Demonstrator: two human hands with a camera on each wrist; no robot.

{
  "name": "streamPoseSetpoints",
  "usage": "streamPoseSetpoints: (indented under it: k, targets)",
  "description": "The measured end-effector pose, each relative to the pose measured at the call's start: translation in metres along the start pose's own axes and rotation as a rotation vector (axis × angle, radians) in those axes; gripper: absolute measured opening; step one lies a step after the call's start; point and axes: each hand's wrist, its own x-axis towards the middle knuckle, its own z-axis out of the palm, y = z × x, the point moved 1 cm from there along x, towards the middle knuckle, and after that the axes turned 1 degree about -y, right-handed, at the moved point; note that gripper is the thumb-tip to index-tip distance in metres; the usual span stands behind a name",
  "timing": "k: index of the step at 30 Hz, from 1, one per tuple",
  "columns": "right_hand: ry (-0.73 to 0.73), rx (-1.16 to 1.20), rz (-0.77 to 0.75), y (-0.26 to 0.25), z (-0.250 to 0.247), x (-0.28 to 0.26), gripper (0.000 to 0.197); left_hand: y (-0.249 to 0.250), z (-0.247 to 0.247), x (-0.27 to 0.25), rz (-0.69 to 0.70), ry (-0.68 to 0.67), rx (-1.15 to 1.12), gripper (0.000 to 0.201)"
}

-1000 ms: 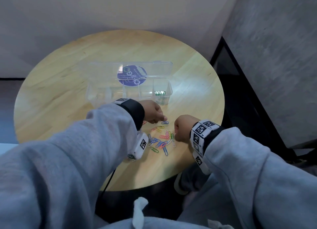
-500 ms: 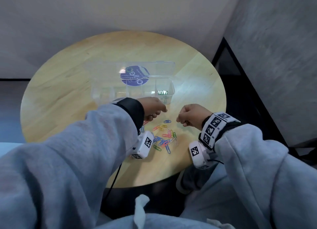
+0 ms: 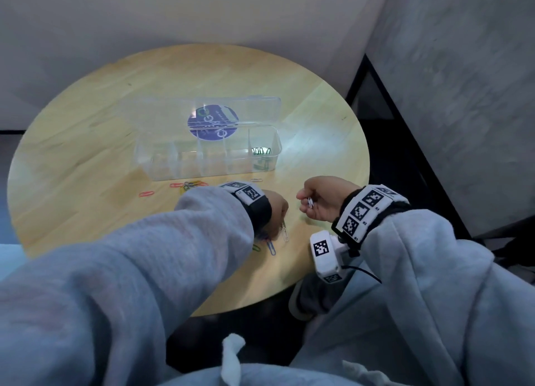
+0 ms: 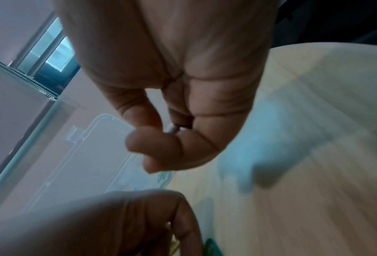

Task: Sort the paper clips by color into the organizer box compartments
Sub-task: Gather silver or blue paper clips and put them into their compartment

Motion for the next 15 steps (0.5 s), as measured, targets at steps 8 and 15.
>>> streamPoseSetpoints:
  k: [8, 15]
  targets:
    - [0.128, -0.688, 0.056, 0.012, 0.011, 0.005, 0.041, -0.016, -0.002, 0.004, -0.01, 0.108, -0.061, 0.021]
    - [0.178, -1.088, 0.085, 0.015, 0.026, -0.005, 0.039, -0.011, 0.001, 0.01, 0.03, 0.111, -0.057, 0.015]
